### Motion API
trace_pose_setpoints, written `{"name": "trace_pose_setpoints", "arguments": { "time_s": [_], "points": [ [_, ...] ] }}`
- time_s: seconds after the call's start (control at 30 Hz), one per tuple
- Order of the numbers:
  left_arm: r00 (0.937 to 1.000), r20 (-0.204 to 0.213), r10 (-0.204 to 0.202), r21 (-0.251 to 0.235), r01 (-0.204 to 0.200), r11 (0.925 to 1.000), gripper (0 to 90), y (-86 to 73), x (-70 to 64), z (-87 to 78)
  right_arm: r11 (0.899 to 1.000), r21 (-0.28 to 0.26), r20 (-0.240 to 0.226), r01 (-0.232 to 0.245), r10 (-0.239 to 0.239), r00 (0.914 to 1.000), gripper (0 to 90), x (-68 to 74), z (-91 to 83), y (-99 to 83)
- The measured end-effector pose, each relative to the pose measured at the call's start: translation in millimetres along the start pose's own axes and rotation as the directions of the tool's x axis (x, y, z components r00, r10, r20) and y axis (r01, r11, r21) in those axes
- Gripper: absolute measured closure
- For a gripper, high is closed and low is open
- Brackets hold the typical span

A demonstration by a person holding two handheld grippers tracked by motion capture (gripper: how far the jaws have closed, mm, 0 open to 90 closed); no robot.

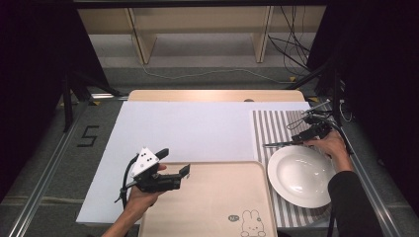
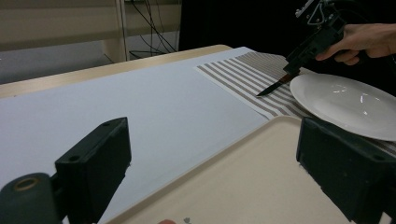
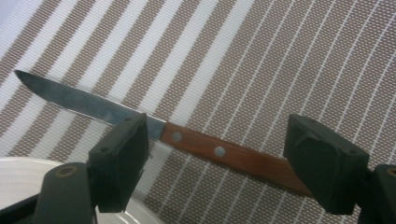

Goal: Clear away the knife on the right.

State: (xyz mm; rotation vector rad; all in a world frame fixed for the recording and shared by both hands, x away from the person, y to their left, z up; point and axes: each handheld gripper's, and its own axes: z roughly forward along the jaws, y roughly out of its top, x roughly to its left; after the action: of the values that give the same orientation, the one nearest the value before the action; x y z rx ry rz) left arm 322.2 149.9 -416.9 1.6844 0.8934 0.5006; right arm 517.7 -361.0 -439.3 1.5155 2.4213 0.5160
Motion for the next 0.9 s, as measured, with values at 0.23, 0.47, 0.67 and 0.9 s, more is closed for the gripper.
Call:
{"name": "trace_pose_setpoints", "arguments": {
  "time_s": [0.23, 0.47, 0.67, 0.9],
  "points": [
    [1.0, -0.002, 0.0, 0.004, 0.0, 1.0, 10.1, 0.1, 0.0, 0.4, 0.999, 0.044, 0.023, 0.025, -0.026, 0.9994, 24.1, -2.1, 3.2, 5.6],
    [1.0, -0.004, -0.006, 0.001, 0.006, 1.0, 10.1, 0.0, 0.5, 0.1, 0.994, 0.105, 0.02, 0.042, -0.045, 0.9988, 24.6, -3.2, 9.9, 2.7],
    [0.9999, -0.007, -0.008, 0.004, 0.008, 1.0, 10.1, 0.2, 1.0, 0.5, 0.991, 0.128, 0.012, 0.05, -0.052, 0.9986, 25.7, -4.9, 12.4, 1.4],
    [0.9999, -0.011, -0.007, 0.006, 0.007, 1.0, 10.1, 0.2, 1.8, 0.4, 0.986, 0.147, 0.014, 0.079, -0.082, 0.9965, 26.2, -4.3, 13.9, 1.9]
  ]
}}
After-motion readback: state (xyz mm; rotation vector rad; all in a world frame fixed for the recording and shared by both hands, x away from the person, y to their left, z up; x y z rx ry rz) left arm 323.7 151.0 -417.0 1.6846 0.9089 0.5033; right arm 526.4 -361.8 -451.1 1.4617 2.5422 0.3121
